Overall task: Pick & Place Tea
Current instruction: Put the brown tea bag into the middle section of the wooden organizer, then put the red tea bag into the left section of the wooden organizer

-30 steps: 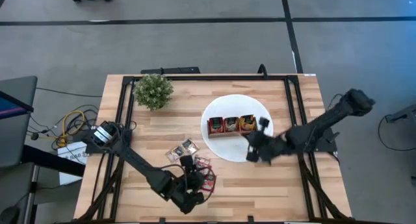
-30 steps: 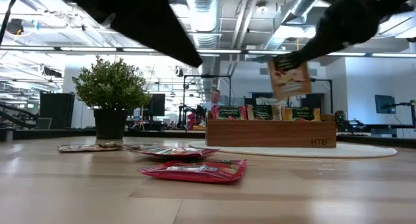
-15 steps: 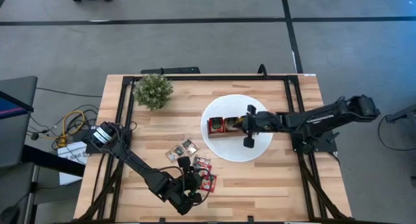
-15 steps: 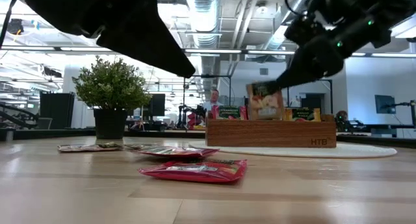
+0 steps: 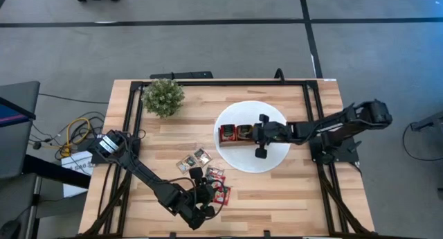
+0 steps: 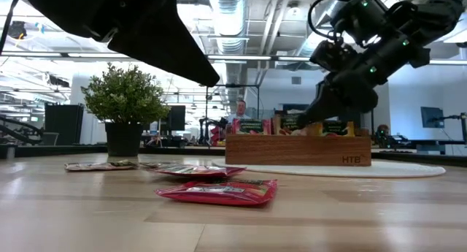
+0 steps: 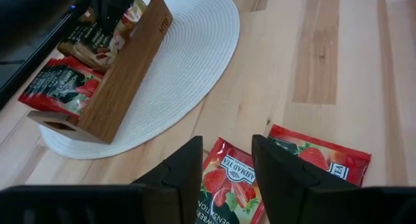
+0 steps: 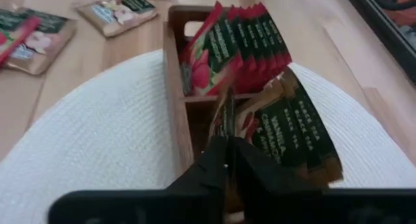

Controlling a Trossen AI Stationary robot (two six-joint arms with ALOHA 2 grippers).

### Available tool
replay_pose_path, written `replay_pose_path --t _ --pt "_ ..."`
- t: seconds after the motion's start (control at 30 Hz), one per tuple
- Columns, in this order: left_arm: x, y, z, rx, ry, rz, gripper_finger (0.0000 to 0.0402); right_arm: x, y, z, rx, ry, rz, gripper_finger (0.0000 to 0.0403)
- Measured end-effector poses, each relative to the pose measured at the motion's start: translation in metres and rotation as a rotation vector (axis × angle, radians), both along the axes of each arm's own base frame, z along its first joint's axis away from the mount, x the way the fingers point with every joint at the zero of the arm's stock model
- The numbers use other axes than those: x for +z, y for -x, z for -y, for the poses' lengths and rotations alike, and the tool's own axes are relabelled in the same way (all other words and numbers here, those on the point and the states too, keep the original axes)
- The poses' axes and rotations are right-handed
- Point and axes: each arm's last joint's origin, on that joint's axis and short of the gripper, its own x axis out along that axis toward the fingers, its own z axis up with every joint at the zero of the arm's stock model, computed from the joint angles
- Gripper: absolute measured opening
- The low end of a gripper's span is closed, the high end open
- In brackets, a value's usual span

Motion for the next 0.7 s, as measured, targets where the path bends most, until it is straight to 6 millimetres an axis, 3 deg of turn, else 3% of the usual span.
replay_pose_path --t 0.2,0.37,0.53,0.7 --pt "0.000 0.000 0.000 0.000 0.003 0.003 0.0126 0.007 0.003 0.000 -0.084 0.130 0.009 0.0087" --pt "0.000 0.000 0.000 0.000 0.003 0.003 0.0126 0.018 0.002 -0.014 -0.148 0.324 0.020 0.0137" --pt "0.000 0.000 0.000 0.000 0.002 0.003 0.0126 0.032 -0.003 -0.045 -0.078 0.411 0.064 0.0156" --pt "0.000 0.000 0.000 -0.003 -0.002 0.000 0.0126 0.048 -0.003 -0.088 0.017 0.305 0.174 0.0151"
